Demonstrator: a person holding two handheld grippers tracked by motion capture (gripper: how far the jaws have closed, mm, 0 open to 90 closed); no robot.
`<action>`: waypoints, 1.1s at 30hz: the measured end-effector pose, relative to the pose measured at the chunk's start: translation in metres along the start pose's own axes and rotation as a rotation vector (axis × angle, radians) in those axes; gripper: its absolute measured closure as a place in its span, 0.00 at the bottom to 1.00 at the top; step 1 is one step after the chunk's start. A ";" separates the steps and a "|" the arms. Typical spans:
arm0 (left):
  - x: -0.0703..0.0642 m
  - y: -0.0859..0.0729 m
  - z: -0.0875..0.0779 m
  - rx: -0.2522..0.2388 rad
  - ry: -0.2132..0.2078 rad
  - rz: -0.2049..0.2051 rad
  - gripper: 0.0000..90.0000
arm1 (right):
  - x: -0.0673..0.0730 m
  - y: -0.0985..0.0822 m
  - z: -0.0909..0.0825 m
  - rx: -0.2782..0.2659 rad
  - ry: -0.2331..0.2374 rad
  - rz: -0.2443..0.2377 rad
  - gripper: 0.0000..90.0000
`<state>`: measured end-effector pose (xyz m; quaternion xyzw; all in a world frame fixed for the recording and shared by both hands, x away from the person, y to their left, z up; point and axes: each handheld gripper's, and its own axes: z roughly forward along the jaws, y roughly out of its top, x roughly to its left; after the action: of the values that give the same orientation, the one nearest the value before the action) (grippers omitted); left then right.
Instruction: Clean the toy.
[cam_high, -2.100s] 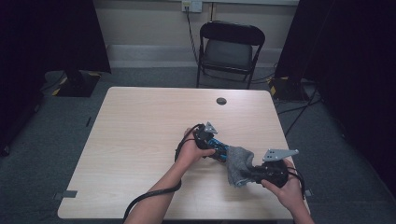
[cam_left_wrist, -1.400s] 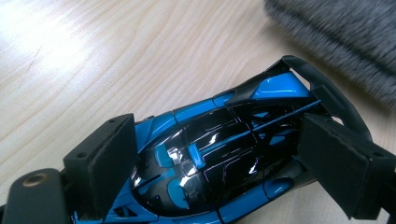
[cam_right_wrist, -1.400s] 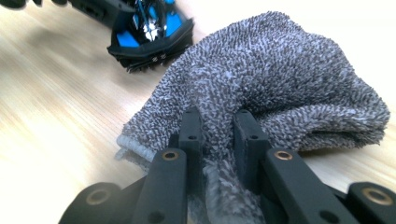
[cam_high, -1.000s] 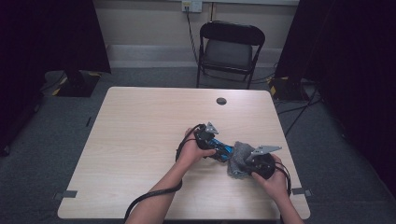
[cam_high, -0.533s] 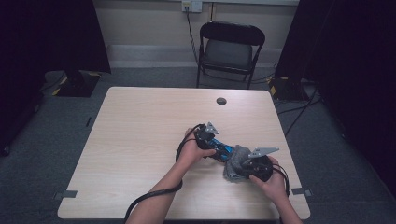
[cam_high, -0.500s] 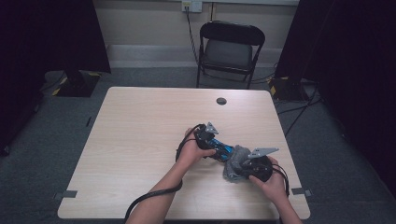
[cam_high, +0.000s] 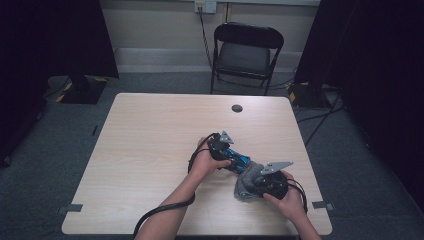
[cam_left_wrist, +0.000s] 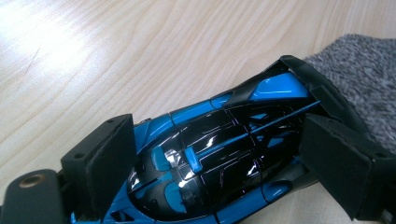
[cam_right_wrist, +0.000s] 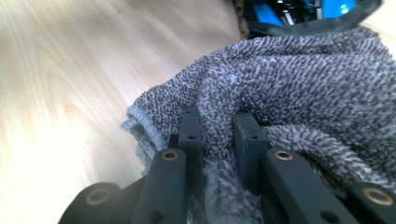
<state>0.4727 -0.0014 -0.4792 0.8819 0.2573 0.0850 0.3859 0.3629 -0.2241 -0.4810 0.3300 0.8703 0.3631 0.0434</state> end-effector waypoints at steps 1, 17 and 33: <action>0.000 0.000 0.000 0.003 0.000 0.001 0.12 | 0.001 0.000 0.000 0.001 0.004 -0.003 0.85; 0.000 0.000 0.000 0.003 0.000 0.002 0.12 | 0.027 0.005 0.007 0.039 0.061 -0.076 0.85; 0.000 -0.002 0.000 -0.013 0.000 -0.001 0.12 | 0.051 0.013 0.007 0.053 0.147 -0.150 0.85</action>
<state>0.4720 -0.0005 -0.4803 0.8792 0.2572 0.0866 0.3917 0.3326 -0.1829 -0.4691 0.2373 0.9027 0.3590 -0.0020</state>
